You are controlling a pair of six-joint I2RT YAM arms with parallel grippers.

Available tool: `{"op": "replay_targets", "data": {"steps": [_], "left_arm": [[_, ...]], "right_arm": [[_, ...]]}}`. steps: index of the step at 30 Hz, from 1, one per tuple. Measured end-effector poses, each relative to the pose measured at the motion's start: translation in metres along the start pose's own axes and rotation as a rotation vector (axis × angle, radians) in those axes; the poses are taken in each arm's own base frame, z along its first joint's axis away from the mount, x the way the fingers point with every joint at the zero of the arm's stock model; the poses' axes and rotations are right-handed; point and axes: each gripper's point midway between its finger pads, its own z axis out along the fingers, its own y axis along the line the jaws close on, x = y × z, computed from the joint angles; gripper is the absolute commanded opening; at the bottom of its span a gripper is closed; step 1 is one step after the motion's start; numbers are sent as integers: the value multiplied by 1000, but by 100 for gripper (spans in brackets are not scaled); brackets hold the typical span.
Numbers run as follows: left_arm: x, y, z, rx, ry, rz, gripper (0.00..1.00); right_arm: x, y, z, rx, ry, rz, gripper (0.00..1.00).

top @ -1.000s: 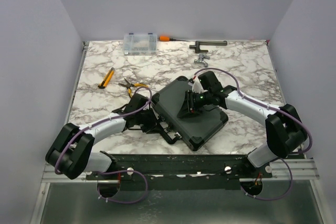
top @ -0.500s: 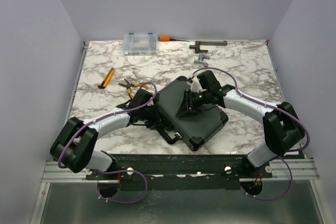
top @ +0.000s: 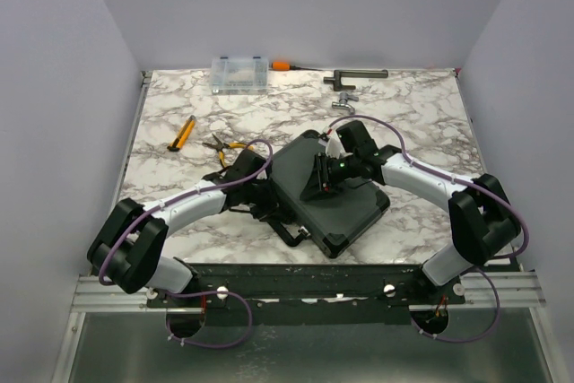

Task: Pack up texas hold em set

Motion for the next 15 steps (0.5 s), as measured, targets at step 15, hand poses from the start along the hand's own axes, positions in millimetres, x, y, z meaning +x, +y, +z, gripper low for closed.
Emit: {"op": "replay_targets", "data": {"steps": [15], "left_arm": [[2,1,4,-21,-7,-20,15]], "right_arm": [[-1,-1,2,-3,2,0,30]]}}
